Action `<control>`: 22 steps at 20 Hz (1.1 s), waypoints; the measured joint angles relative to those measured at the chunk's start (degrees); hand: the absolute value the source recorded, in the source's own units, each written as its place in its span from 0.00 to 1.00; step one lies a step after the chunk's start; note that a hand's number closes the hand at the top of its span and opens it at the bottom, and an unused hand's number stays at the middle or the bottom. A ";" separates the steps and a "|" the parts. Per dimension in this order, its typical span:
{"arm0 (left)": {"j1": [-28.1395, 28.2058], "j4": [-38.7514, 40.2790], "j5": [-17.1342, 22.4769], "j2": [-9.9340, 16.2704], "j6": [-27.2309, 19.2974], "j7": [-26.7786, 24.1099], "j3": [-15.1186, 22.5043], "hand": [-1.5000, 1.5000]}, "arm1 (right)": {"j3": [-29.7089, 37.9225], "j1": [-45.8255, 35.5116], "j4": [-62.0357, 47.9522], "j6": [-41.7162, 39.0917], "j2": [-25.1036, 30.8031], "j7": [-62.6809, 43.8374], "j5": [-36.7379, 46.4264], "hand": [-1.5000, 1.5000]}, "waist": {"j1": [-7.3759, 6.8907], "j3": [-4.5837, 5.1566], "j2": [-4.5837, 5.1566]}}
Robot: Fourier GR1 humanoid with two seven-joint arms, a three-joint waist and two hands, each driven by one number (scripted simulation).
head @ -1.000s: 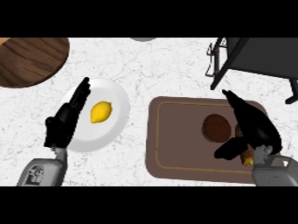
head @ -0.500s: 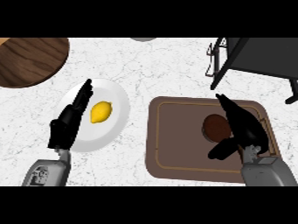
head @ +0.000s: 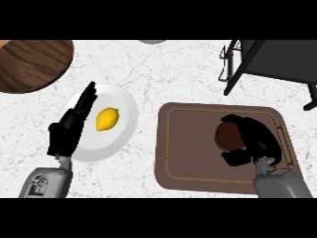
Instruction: Pick the cupcake from the tray and place it in the tiered shelf
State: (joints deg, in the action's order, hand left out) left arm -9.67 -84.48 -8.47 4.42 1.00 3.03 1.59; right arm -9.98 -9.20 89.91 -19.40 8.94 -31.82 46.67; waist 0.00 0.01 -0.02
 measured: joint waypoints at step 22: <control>-1.33 1.64 -0.81 -0.76 0.74 -0.86 -0.10 0.50 | -14.34 -10.01 -3.52 19.16 -7.95 -19.04 5.20 1.00 | -1.09 -0.02 0.11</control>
State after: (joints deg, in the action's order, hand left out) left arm -11.01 -82.84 -9.28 3.66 1.73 2.16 1.49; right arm -24.31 -19.21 86.39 -0.25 0.99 -50.86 51.86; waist -1.09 -0.01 0.09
